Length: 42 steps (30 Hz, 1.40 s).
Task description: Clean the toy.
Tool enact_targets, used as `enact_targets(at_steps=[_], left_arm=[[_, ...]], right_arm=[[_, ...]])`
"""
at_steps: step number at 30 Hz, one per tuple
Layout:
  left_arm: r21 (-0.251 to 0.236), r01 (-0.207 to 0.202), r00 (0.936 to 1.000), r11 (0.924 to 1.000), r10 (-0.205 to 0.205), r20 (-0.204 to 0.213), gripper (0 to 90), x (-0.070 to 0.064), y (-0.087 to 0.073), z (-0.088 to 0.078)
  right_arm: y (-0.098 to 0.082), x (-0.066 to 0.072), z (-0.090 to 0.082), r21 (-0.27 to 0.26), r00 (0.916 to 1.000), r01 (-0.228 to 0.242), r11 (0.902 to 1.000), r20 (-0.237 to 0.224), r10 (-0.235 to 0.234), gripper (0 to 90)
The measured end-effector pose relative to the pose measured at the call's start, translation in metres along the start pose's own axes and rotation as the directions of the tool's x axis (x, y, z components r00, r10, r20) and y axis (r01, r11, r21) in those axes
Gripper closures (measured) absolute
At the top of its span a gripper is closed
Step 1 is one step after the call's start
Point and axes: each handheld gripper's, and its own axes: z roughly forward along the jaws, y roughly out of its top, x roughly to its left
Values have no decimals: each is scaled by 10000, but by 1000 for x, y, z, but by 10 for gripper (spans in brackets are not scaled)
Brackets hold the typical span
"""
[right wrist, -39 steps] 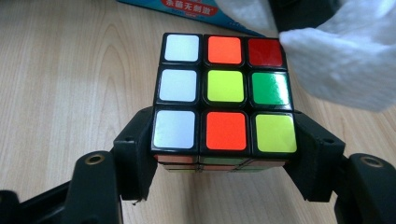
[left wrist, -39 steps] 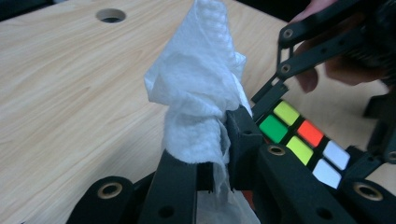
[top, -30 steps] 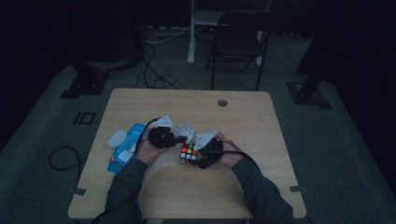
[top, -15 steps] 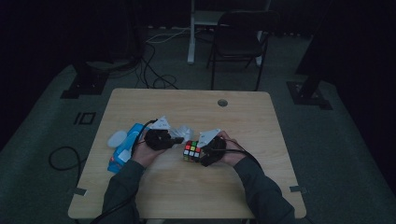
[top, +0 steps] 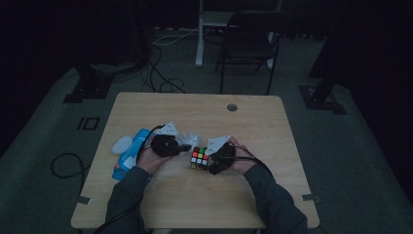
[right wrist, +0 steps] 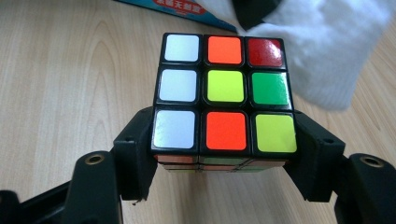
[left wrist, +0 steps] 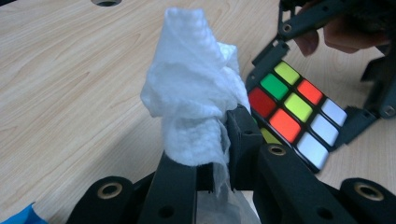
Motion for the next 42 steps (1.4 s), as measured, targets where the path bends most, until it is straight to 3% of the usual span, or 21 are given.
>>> enact_targets(at_steps=[15,30,37,42], left_arm=[[-332,339,9981,9989,-321,523,832,-1,11,15],[-708,948,9943,9930,-909,564,832,0,14,29],[-814,849,9945,9931,-793,690,831,-4,16,28],[-767,973,9937,9923,-926,628,831,-1,12,28]], right_arm=[[6,8,8,17,9988,440,9990,-193,-439,343],[12,12,9,-188,9974,654,9977,-287,-660,343],[10,10,11,-158,9989,447,9989,-165,-449,343],[10,10,7,-235,9986,517,9984,-106,-519,343]])
